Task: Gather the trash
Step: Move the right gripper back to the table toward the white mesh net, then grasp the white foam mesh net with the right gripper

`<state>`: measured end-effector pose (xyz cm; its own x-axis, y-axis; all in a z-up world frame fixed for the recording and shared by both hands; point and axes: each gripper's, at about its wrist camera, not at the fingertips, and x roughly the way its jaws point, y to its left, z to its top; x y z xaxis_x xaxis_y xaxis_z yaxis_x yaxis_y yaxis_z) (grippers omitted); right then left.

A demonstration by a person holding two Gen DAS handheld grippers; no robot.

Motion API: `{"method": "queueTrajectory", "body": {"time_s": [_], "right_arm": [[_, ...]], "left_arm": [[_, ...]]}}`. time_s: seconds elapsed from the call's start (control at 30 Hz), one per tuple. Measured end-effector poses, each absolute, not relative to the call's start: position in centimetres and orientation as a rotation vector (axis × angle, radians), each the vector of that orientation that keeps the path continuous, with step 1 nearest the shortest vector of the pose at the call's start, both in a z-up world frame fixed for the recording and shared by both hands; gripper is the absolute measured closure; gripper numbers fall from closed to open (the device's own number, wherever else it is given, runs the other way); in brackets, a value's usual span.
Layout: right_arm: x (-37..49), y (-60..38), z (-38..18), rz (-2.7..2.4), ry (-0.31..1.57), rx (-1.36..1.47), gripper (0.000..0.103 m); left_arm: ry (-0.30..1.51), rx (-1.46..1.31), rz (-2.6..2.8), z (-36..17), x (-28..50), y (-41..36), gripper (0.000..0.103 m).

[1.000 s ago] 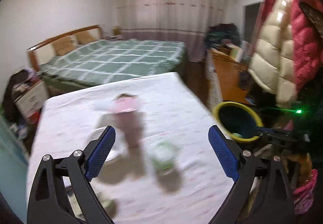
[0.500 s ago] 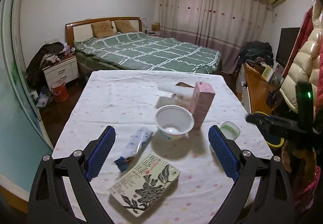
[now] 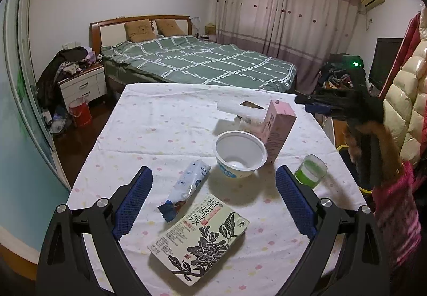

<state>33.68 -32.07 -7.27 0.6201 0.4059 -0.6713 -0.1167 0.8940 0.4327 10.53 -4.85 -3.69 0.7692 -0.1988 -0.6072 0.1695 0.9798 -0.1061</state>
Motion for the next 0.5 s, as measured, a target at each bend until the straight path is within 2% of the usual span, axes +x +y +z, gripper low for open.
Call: {"method": "queueTrajectory", "body": {"time_s": [0.23,0.5], "right_arm": [[38.7,-31.5,-11.2,0.302,1.008,0.448,0.055],[40.6,-30.5,-13.4,0.341,1.093,0.567,0.055]], "left_arm": [[0.675,-0.030,-0.182,-4.1,11.7,-5.3,0.011],[0.664,-0.015,-0.176,-3.9,11.7,-5.4,0.011]]}}
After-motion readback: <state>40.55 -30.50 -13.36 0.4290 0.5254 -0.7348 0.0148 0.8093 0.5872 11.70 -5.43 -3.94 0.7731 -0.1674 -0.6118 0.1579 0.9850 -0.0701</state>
